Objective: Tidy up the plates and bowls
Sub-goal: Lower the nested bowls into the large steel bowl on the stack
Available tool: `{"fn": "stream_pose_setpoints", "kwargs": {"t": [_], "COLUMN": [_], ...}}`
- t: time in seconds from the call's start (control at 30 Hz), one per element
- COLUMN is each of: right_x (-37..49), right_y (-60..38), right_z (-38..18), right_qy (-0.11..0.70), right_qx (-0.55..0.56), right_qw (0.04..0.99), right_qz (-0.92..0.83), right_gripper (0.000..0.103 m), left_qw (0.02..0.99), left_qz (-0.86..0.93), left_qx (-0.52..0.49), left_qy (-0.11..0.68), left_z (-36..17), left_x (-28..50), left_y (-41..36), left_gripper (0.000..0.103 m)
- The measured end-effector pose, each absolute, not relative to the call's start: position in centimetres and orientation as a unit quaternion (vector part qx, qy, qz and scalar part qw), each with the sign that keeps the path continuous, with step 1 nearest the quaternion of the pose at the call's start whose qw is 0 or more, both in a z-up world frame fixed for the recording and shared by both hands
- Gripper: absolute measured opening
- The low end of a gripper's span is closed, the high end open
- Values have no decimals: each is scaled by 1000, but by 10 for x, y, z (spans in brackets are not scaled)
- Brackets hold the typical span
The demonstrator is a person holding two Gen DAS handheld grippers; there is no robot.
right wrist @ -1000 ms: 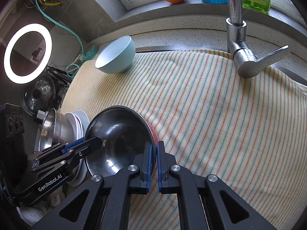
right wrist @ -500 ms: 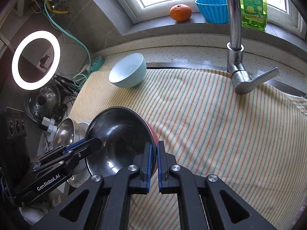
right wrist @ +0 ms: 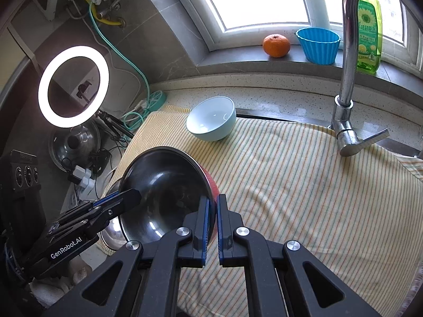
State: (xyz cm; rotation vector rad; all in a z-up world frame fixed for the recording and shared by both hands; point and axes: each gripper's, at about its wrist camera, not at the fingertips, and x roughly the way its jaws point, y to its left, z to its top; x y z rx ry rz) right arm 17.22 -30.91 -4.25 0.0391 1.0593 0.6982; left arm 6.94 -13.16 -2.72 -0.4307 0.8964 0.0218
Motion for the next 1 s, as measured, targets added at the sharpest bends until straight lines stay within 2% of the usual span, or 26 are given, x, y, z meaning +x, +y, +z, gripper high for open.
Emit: {"fn": "stream_pose_setpoints", "kwargs": {"t": [0.5,1.0], "right_x": [140,126], "right_y": [-228,-173], "right_z": [-27,-60], "right_qy": [482,517], "right_qx": [-9,-44], "right_qw": [791,766], "right_qz": [377,379], "right_gripper": [6,6], "left_qw": [879,853], "left_qz": [55,66], "left_qx": [-225,-221], "left_qy": [417,469], "left_z": [-19,-52], "left_x": [28,11], "left_y": [-63,-25], "left_gripper": [14,14]}}
